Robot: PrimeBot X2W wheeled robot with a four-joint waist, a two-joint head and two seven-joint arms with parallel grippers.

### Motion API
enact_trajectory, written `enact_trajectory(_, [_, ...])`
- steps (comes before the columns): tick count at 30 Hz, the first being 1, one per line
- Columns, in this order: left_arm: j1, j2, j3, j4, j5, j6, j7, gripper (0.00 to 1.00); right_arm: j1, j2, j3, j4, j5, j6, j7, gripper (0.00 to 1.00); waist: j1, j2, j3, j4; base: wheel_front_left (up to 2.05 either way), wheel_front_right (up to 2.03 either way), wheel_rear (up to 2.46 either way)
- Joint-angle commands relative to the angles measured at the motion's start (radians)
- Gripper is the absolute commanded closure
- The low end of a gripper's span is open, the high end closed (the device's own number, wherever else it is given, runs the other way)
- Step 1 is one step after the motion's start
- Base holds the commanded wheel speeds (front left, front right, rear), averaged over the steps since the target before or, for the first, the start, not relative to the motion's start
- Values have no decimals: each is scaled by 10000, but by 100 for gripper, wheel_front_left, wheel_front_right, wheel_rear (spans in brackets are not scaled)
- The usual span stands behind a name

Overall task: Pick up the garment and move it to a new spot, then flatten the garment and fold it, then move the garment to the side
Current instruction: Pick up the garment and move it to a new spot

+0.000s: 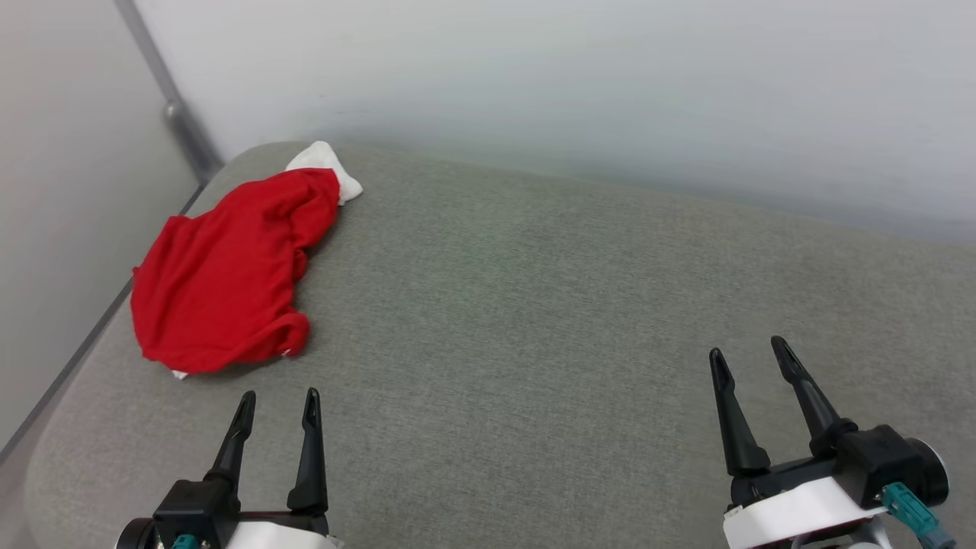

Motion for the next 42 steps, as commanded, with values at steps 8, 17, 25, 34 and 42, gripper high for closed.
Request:
enact_trajectory(8, [298,-7,80,-132,95,18,-28,0,155,13,318,-5,-80,-3,-25,0,0,0,-198,1332,0,0,0])
enact_trajectory(17, [322,-7,267,-105,9,-145,-28,0,195,11,511,60,78,-3,-25,0,0,0,-277,1927,0,0,0])
enact_trajectory(25, [384,-7,354,-29,-107,-158,-28,0,232,13,518,84,151,-3,-25,0,0,0,-353,2059,0,0,0])
enact_trajectory(34, [246,-7,429,88,-283,-290,-28,0,145,13,533,-5,131,-3,-25,0,0,0,-194,2041,0,0,0])
enact_trajectory(42, [-594,-4,673,376,-614,-629,-28,0,-362,11,451,-231,-373,-3,-25,0,0,0,892,1529,0,0,0])
